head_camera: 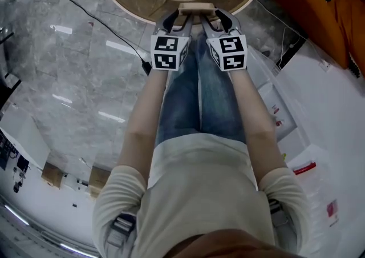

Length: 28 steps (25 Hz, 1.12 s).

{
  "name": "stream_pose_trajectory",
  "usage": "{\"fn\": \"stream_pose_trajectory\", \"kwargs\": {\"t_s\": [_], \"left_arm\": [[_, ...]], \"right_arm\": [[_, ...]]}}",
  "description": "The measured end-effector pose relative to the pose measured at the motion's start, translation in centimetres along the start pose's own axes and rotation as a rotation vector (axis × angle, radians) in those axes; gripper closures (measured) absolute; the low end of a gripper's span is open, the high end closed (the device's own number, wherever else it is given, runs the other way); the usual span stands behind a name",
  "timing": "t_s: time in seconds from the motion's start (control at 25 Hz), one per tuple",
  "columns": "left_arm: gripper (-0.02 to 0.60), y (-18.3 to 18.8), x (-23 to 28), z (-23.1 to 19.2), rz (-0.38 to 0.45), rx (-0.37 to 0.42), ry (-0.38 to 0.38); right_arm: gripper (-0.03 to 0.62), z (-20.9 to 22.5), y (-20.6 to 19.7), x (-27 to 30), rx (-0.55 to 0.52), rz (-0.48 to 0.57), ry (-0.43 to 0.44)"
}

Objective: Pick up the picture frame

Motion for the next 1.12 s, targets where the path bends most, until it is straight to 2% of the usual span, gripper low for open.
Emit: {"fn": "stream_pose_trajectory", "kwargs": {"t_s": [0.24, 1.12], "left_arm": [[0.425, 2.8, -3.8, 1.4, 0.042, 0.018, -0.013], [0.426, 9.5, -18.6, 5.8, 0.176, 0.044, 0.015]], "right_arm": [[0.422, -2.2, 2.8, -3.3, 0.017, 0.035, -0.025], [0.430, -11.4, 11.2, -14.6, -0.088, 0.163, -0.026]]}}
Point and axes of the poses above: the fingertips, and each gripper's own axes: x forward along the fingers, z to its right, y out of its top, the point moved 4 cm from there along -x, backward along the fingers, and after that the axes turned 7 degrees about z, right-handed, at the moved point
